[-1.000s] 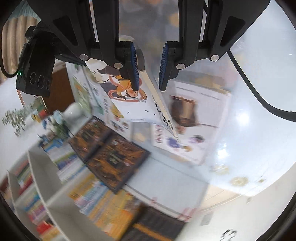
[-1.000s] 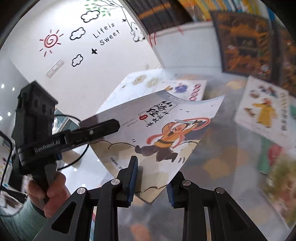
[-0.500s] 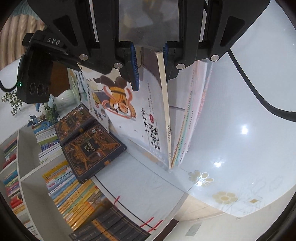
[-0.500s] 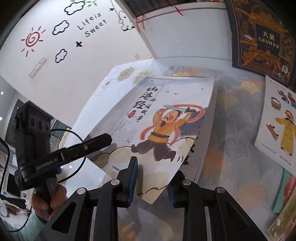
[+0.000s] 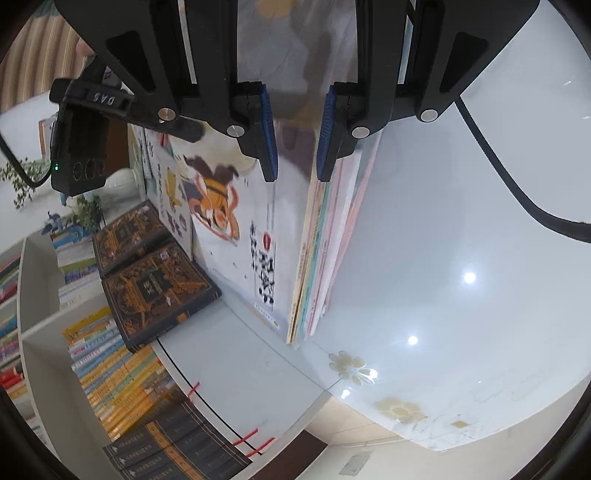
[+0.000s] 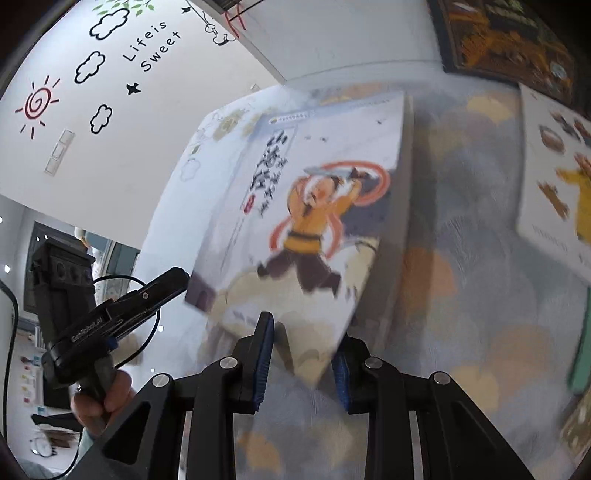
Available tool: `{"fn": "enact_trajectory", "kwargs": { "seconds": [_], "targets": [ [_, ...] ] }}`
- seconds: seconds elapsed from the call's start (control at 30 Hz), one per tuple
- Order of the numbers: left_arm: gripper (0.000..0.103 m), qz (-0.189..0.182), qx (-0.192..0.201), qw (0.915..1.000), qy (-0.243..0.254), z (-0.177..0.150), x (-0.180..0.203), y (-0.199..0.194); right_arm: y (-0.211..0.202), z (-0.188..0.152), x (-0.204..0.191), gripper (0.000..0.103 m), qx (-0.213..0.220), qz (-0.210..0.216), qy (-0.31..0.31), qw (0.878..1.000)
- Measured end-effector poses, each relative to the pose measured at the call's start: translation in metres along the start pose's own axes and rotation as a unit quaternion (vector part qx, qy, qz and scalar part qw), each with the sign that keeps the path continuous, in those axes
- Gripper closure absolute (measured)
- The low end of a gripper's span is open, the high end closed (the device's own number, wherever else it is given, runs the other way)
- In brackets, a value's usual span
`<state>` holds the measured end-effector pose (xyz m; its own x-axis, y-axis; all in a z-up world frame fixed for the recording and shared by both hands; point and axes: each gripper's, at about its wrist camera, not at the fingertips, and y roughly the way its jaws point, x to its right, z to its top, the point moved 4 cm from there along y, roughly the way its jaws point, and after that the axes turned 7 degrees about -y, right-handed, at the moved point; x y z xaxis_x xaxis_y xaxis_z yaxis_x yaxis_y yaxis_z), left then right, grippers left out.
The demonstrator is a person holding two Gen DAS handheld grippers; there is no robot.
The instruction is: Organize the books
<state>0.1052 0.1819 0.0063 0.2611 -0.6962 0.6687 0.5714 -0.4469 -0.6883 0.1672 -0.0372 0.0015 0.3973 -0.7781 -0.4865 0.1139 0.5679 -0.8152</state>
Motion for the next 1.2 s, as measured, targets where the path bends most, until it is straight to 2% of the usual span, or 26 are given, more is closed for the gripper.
{"fn": "enact_trajectory", "kwargs": {
  "seconds": [0.13, 0.27, 0.33, 0.37, 0.5, 0.67, 0.73, 0.77, 0.8, 0.83, 0.87, 0.97, 1.07, 1.2],
  "targets": [
    [0.083, 0.002, -0.021, 0.9996, 0.020, -0.022, 0.008, -0.009, -0.021, -0.033, 0.012, 0.075, 0.002, -0.007, 0.016, 1.000],
    [0.083, -0.001, -0.041, 0.9964, 0.074, -0.052, 0.045, -0.008, -0.051, -0.077, 0.039, 0.075, 0.024, 0.003, 0.081, 0.996],
    [0.079, -0.005, -0.053, 0.9933, 0.103, -0.069, 0.069, -0.003, -0.066, -0.099, 0.053, 0.075, 0.038, 0.013, 0.118, 0.992],
    [0.071, -0.010, -0.060, 0.9914, 0.116, -0.078, 0.082, 0.000, -0.072, -0.107, 0.060, 0.074, 0.044, 0.015, 0.134, 0.990],
    [0.070, -0.037, -0.088, 0.9818, 0.164, -0.114, 0.136, 0.012, -0.106, -0.140, 0.089, 0.074, 0.075, 0.011, 0.180, 0.981],
    [0.070, -0.045, -0.109, 0.9694, 0.216, -0.149, 0.193, 0.027, -0.165, -0.177, 0.130, 0.071, 0.125, -0.023, 0.212, 0.969],
    [0.070, -0.053, -0.114, 0.9665, 0.224, -0.160, 0.215, 0.034, -0.185, -0.189, 0.145, 0.067, 0.139, -0.033, 0.223, 0.964],
    [0.069, -0.057, -0.117, 0.9659, 0.224, -0.164, 0.223, 0.037, -0.196, -0.196, 0.156, 0.060, 0.147, -0.038, 0.229, 0.962],
    [0.067, -0.059, -0.124, 0.9651, 0.223, -0.171, 0.234, 0.042, -0.210, -0.205, 0.167, 0.050, 0.157, -0.047, 0.237, 0.958],
    [0.058, -0.062, -0.132, 0.9624, 0.229, -0.178, 0.244, 0.047, -0.221, -0.213, 0.176, 0.045, 0.164, -0.053, 0.242, 0.955],
    [0.047, -0.070, -0.145, 0.9561, 0.245, -0.187, 0.257, 0.051, -0.235, -0.223, 0.186, 0.044, 0.176, -0.059, 0.248, 0.951],
    [0.030, -0.085, -0.155, 0.9405, 0.290, -0.218, 0.294, 0.059, -0.264, -0.239, 0.214, 0.044, 0.187, -0.069, 0.261, 0.945],
    [0.028, -0.085, -0.160, 0.9349, 0.305, -0.239, 0.326, 0.078, -0.293, -0.253, 0.247, 0.044, 0.195, -0.075, 0.278, 0.937],
    [0.028, -0.064, -0.153, 0.9380, 0.304, -0.243, 0.361, 0.113, -0.323, -0.254, 0.279, 0.044, 0.217, -0.082, 0.285, 0.930]
  ]
}}
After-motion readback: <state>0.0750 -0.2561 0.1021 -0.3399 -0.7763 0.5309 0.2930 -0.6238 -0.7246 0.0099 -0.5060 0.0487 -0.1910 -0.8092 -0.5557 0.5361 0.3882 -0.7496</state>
